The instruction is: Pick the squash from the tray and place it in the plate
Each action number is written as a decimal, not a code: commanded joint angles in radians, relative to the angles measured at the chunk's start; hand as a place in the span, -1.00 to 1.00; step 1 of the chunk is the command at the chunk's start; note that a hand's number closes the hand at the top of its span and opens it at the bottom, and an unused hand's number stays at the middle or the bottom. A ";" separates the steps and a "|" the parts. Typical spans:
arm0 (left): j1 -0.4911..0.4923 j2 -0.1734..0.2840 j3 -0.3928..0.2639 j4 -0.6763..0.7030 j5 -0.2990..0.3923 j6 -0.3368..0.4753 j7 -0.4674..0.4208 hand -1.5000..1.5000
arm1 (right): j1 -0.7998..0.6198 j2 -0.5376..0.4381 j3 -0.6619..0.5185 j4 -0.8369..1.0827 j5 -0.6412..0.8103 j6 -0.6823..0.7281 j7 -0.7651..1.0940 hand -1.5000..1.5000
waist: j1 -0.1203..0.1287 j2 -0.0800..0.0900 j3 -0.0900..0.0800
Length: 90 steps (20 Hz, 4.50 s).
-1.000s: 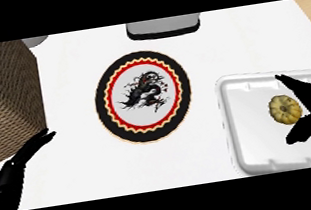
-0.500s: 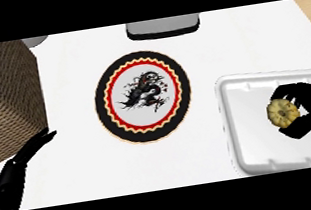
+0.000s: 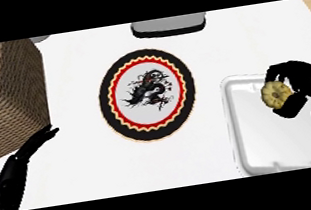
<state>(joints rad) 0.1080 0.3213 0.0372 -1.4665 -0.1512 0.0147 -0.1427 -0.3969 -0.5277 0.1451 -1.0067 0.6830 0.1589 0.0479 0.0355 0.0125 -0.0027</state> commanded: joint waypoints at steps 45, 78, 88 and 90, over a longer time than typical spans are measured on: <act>-0.013 -0.010 0.067 -0.047 -0.031 -0.018 0.003 0.00 | -0.582 0.525 0.162 0.114 -0.069 -0.110 -0.063 1.00 | -0.002 -0.007 0.002; -0.050 -0.070 0.058 -0.017 -0.093 0.021 0.009 0.00 | -0.608 0.402 -0.064 0.434 -0.823 -0.301 -0.298 -1.00 | -0.023 -0.002 0.004; -0.029 -0.029 0.090 -0.077 -0.042 -0.053 0.020 0.00 | -0.600 0.215 -0.147 0.658 -0.809 -0.076 -0.635 -1.00 | 0.009 0.004 0.004; -0.041 -0.048 0.078 -0.112 -0.050 -0.041 0.093 0.00 | -0.587 0.181 -0.162 0.694 -0.811 -0.030 -0.673 -1.00 | 0.004 0.003 0.005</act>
<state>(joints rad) 0.1204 0.2599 0.0863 -1.5311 -0.2115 -0.0346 -0.1062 -0.9786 -0.3005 0.0042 -0.3794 -0.1362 0.0695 -0.5436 0.0407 0.0175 -0.0026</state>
